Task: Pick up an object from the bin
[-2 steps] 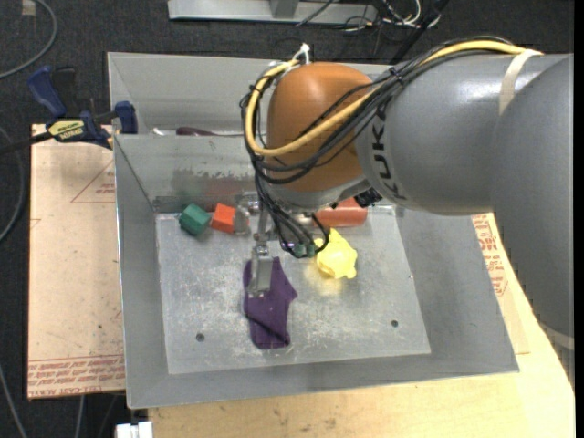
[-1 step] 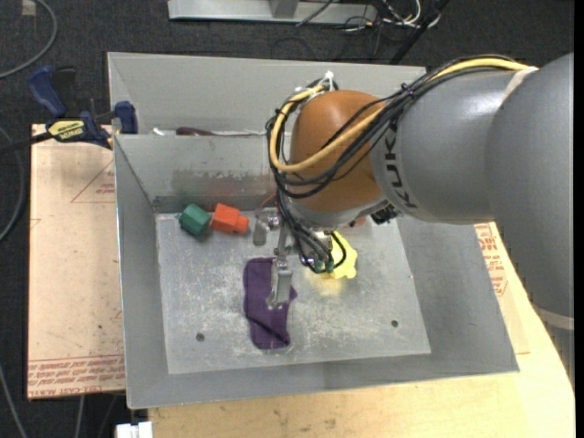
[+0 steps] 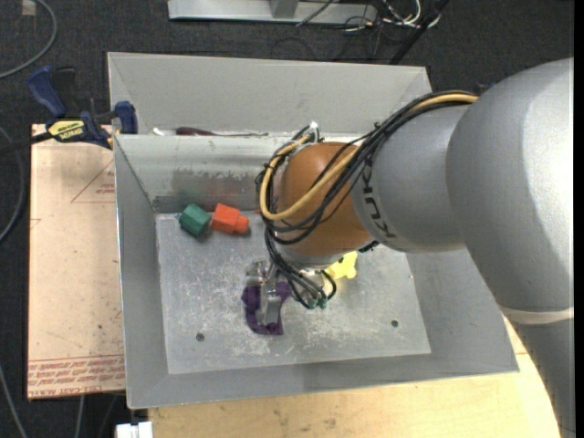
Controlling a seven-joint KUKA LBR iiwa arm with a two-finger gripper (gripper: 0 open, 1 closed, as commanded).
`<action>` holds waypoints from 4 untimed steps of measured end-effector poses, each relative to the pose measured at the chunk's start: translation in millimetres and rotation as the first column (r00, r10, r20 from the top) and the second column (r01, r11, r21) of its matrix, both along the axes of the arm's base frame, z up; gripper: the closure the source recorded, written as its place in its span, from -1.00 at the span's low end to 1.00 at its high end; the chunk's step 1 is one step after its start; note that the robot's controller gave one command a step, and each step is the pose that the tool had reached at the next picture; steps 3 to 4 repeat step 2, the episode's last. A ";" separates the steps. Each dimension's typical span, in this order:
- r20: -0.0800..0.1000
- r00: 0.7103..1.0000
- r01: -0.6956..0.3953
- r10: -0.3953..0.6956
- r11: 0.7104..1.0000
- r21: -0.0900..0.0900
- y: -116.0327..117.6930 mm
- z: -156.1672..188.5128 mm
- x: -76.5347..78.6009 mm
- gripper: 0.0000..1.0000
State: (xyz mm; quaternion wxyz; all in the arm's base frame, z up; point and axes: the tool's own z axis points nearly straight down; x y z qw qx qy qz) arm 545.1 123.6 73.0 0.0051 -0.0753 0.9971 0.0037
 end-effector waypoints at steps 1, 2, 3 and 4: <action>0.000 1.000 0.000 0.000 1.000 0.000 0.0 0.0 0.0 1.00; 0.007 0.999 -0.052 0.052 0.999 0.002 3.8 151.4 -1.6 1.00; 0.007 0.999 -0.052 0.052 0.999 0.002 3.8 151.4 -1.6 1.00; 0.007 0.999 -0.052 0.052 0.999 0.002 3.8 151.4 -1.6 1.00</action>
Offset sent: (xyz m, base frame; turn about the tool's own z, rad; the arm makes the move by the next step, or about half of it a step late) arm -0.0033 0.0028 0.1498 -0.0534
